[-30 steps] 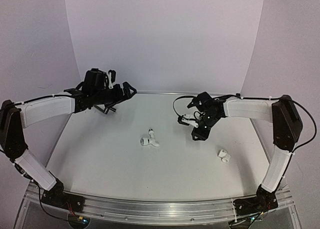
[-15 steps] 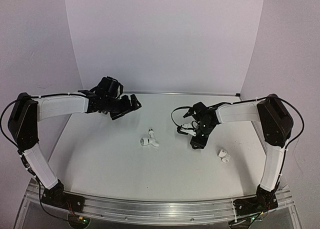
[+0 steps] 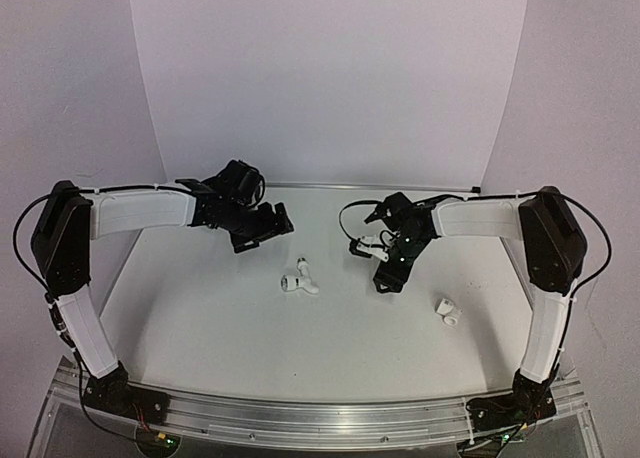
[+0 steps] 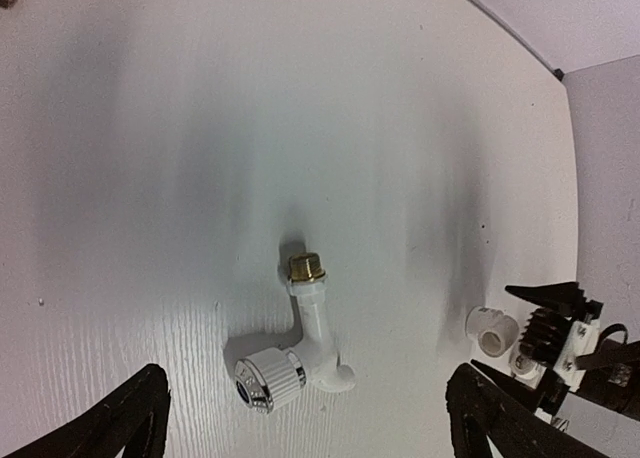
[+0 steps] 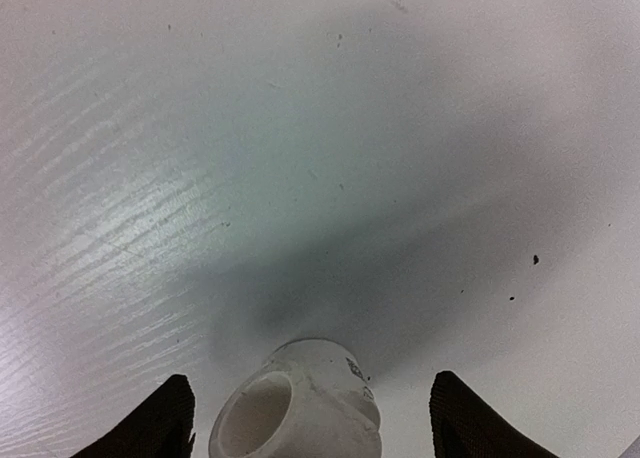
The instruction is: Install the water faucets
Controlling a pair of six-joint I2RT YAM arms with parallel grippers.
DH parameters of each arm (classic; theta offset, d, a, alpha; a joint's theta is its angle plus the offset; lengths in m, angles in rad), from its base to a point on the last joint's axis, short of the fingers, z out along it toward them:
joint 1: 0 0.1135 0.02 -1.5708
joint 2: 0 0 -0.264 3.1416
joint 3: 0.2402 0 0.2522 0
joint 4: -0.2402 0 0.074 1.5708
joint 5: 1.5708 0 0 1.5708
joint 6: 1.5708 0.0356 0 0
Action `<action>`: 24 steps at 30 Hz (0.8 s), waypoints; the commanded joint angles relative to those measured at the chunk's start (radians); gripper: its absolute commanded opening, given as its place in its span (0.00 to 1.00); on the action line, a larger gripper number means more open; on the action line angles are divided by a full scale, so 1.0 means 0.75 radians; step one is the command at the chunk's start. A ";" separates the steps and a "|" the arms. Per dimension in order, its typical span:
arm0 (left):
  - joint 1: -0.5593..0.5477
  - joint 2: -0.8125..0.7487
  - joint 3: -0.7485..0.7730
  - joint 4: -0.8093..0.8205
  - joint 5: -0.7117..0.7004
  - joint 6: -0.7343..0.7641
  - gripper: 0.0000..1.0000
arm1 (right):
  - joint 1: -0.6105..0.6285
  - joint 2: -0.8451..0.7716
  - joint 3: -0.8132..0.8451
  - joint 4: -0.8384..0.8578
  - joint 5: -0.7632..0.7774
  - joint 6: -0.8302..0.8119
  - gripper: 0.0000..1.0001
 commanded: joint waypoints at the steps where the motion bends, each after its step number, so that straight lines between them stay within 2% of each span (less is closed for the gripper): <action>1: -0.065 0.030 0.087 -0.144 -0.032 -0.104 0.93 | 0.008 -0.123 0.135 -0.065 -0.110 0.065 0.83; 5: -0.118 0.084 0.147 -0.267 -0.083 -0.161 0.90 | 0.005 -0.190 0.223 -0.075 -0.193 0.129 0.89; 12: -0.136 0.194 0.164 -0.285 -0.116 -0.258 0.80 | -0.003 -0.264 0.297 -0.074 -0.345 0.204 0.91; 16: -0.136 0.302 0.322 -0.412 -0.240 -0.209 0.76 | -0.009 -0.289 0.272 -0.072 -0.365 0.205 0.91; 21: -0.147 0.470 0.526 -0.498 -0.272 -0.111 0.65 | -0.032 -0.305 0.220 -0.070 -0.392 0.207 0.90; 24: -0.169 0.524 0.585 -0.492 -0.279 -0.067 0.64 | -0.052 -0.322 0.189 -0.069 -0.409 0.207 0.90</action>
